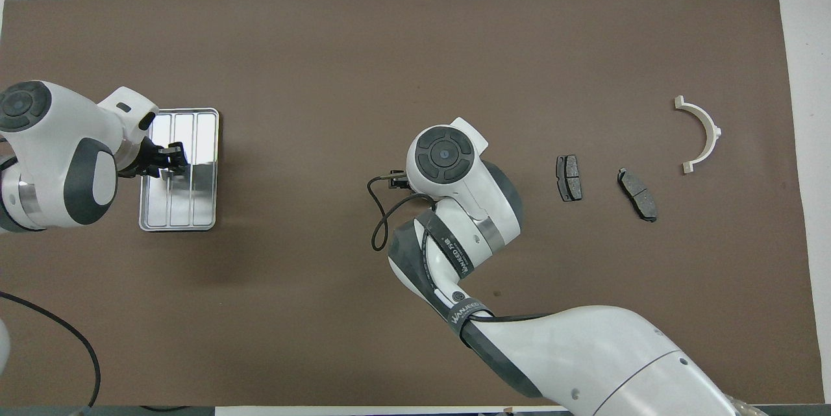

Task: Place bearing gear from tray to pile

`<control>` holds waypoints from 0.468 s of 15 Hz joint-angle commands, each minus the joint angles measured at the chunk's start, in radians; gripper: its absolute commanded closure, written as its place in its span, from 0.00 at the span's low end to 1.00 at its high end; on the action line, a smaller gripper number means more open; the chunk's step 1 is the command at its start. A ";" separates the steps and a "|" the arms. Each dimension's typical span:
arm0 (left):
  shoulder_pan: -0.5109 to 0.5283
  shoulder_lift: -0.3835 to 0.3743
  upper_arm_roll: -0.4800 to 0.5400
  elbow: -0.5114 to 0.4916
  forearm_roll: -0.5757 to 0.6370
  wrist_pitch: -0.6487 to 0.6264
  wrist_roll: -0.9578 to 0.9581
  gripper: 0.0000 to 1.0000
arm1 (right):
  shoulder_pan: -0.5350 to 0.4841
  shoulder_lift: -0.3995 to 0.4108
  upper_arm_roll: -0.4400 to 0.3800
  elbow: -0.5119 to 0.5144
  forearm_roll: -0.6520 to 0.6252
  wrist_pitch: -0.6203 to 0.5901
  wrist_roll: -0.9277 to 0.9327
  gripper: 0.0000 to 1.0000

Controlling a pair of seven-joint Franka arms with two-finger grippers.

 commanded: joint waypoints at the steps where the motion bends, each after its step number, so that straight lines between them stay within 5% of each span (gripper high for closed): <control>1: 0.009 -0.033 -0.008 -0.050 -0.005 0.044 -0.011 0.49 | -0.010 0.015 0.006 -0.005 0.025 0.028 -0.047 0.04; 4: 0.003 -0.030 -0.008 -0.052 -0.022 0.048 -0.011 0.49 | -0.010 0.015 0.006 -0.010 0.027 0.030 -0.047 0.10; 7: 0.003 -0.030 -0.008 -0.052 -0.022 0.053 -0.010 0.49 | -0.013 0.013 0.006 -0.018 0.027 0.025 -0.047 0.53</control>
